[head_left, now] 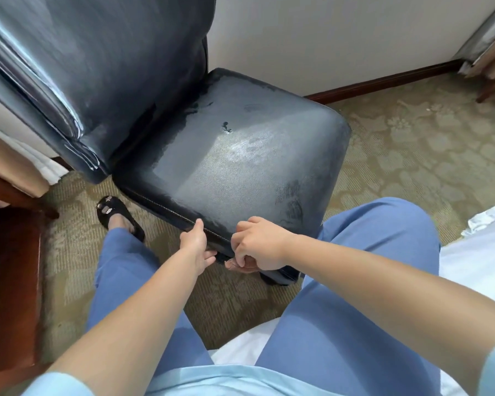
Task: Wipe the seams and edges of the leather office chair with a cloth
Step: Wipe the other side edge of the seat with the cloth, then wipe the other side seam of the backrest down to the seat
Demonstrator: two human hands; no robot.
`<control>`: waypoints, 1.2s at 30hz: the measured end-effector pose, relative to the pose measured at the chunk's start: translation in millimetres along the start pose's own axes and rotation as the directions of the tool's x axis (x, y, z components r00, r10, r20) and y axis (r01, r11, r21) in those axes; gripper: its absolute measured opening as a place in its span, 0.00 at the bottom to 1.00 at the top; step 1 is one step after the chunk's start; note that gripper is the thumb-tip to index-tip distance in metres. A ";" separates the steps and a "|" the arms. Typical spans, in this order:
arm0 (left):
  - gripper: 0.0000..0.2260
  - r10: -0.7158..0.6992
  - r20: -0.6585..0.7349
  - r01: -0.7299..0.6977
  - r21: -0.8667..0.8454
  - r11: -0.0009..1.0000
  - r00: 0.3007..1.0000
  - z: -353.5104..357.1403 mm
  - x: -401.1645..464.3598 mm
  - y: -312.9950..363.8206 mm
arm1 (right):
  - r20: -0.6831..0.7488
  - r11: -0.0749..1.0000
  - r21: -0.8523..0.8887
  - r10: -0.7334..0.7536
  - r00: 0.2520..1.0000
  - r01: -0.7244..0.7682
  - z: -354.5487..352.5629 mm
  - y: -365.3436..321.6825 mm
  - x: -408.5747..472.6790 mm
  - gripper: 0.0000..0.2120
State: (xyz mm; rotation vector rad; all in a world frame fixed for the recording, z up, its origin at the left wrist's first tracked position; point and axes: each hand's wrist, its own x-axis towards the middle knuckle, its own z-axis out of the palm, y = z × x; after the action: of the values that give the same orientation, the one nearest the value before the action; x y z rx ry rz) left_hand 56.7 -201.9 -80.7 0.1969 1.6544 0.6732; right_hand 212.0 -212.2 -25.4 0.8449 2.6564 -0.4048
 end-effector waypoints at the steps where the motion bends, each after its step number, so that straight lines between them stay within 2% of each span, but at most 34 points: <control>1: 0.25 -0.009 0.009 0.009 0.000 1.000 1.000 -1.6 -1.3 1.7 | -0.033 1.000 0.016 0.009 0.999 -0.009 0.1 -0.5 3.8 0.08; 6: 0.20 -0.040 0.079 0.040 0.009 0.999 0.996 -17.7 -3.6 14.1 | -0.061 0.999 0.022 0.050 0.997 -0.049 -7.9 -3.0 26.5 0.13; 11: 0.21 -0.023 0.071 0.024 -0.015 1.000 0.997 -39.3 4.7 27.5 | -0.091 0.998 0.026 0.063 0.994 -0.061 -14.9 -7.3 52.4 0.16; 14: 0.17 -0.016 0.051 0.017 -0.021 1.000 0.999 -52.5 6.6 32.4 | -0.127 0.996 0.024 0.091 0.988 -0.089 -19.0 -10.7 70.9 0.17; 18: 0.21 -0.007 0.046 0.008 -0.033 0.999 0.999 -65.3 2.6 41.3 | -0.180 0.991 0.025 0.132 0.975 -0.130 -20.7 -16.4 91.1 0.18; 22: 0.21 0.026 0.014 -0.026 -0.032 0.999 1.000 -82.0 0.3 50.3 | -0.166 0.981 0.061 0.193 0.967 -0.185 -30.9 -18.4 114.3 0.21; 26: 0.19 0.101 -0.040 -0.102 -0.038 0.994 0.994 -101.7 -7.7 66.3 | -0.157 0.909 0.312 0.336 0.929 -0.276 -45.3 -21.5 137.0 0.18; 29: 0.06 0.191 -0.122 -0.200 -0.068 0.977 0.974 -117.8 -14.6 89.4 | -0.119 0.787 0.534 0.431 0.894 -0.309 -56.3 -17.3 145.5 0.16; 32: 0.09 0.266 -0.234 -0.287 -0.062 0.956 0.935 -130.6 -20.2 119.3 | -0.116 0.733 0.597 0.481 0.869 -0.325 -84.1 -12.9 149.4 0.14; 34: 0.05 0.312 -0.266 -0.330 -0.023 0.944 0.912 -134.6 -29.3 140.0 | -0.172 0.742 0.596 0.493 0.853 -0.308 -113.4 -11.0 153.7 0.11; 36: 0.09 0.389 -0.317 -0.403 0.022 0.915 0.865 -136.6 -37.1 157.6 | -0.245 0.732 0.635 0.493 0.834 -0.246 -145.5 -11.7 157.4 0.07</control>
State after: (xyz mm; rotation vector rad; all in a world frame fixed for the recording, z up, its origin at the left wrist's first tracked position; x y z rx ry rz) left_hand -103.0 -134.9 41.3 0.4239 1.9243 1.1006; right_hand 51.9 -89.5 47.9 1.8057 2.6080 -1.0734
